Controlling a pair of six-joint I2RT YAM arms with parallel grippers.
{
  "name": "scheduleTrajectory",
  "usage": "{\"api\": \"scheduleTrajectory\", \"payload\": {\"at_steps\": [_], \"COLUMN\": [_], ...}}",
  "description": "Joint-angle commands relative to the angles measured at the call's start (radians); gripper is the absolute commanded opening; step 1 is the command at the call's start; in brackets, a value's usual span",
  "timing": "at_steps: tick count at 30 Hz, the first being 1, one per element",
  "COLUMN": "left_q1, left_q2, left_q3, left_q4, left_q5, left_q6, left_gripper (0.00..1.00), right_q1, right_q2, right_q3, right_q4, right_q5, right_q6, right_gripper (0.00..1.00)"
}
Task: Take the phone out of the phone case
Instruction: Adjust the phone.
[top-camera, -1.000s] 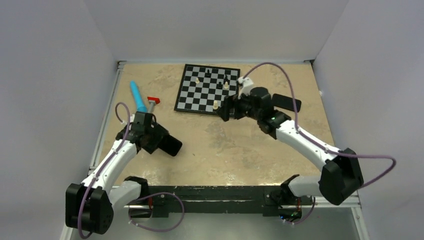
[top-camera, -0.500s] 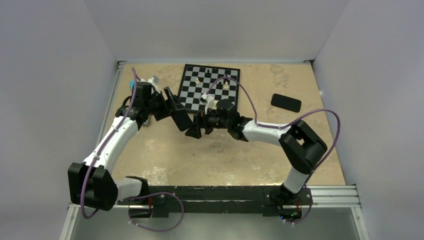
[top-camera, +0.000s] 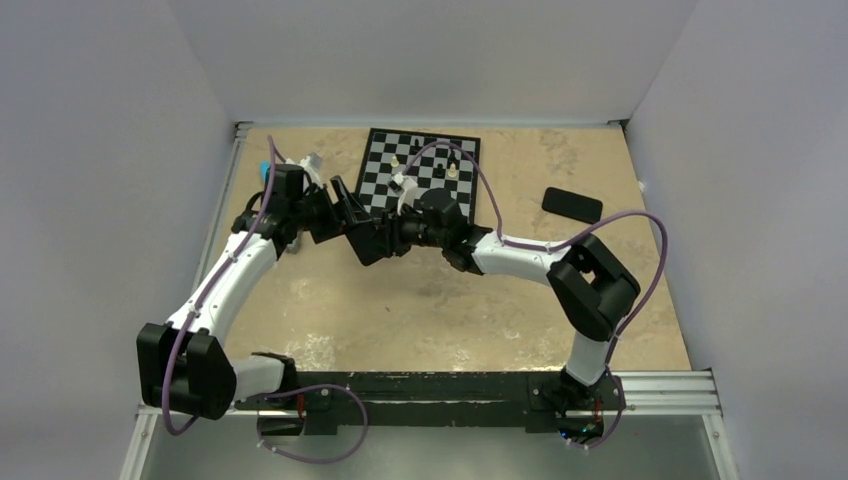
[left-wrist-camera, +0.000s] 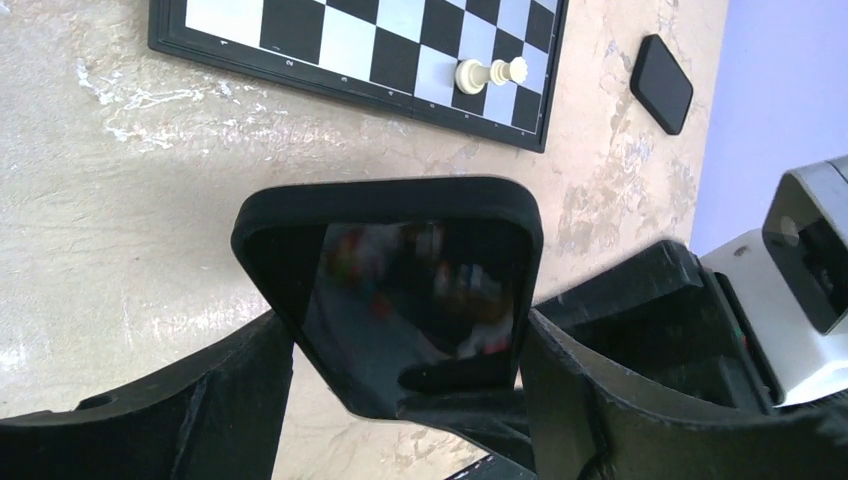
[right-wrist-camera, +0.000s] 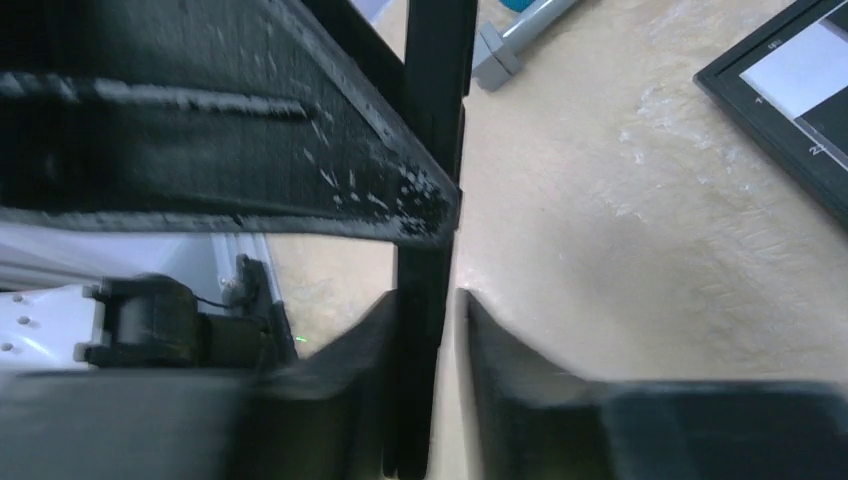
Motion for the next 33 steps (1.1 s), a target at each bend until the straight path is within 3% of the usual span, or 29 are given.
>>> {"api": "scheduleTrajectory", "payload": {"at_steps": [1,5,6,11,17,23,30,33], "left_q1": [0.014,0.024,0.024,0.024,0.041,0.107,0.109,0.115], "left_q2": [-0.044,-0.111,-0.136,-0.214,-0.162,-0.141,-0.104,-0.080], "left_q3": [0.019,0.010,0.007,0.038,0.105,-0.024,-0.082,-0.109], "left_q4": [0.056,0.094,0.104,0.119,0.116,0.348,0.501,0.600], "left_q5": [0.016,0.017,0.012,0.026,0.110,0.356,0.497,0.542], "left_q6": [-0.001,0.006,0.013,0.011,0.082,-0.002,-0.073,-0.129], "left_gripper": [0.02,0.88,0.98,1.00,1.00,0.88,0.70,0.69], "right_q1": [0.015,0.010,0.007,-0.035,-0.129,-0.178,-0.207,-0.206], "right_q2": [0.017,0.010,0.007,-0.015,-0.060,-0.135,-0.191,-0.200], "right_q3": [0.069,0.002,-0.012,-0.065,-0.165,-0.223,-0.275,-0.290], "right_q4": [-0.004,0.148,0.181,0.302,0.464,0.455,0.572,0.653], "right_q5": [0.048,-0.004,-0.017,-0.111,-0.199,-0.218,-0.228,-0.224], "right_q6": [0.022,0.135,0.168,0.299,0.418,0.387,0.428,0.471], "right_gripper": [0.02,0.00,0.00,0.00,0.00,0.00,0.00,0.00]}}
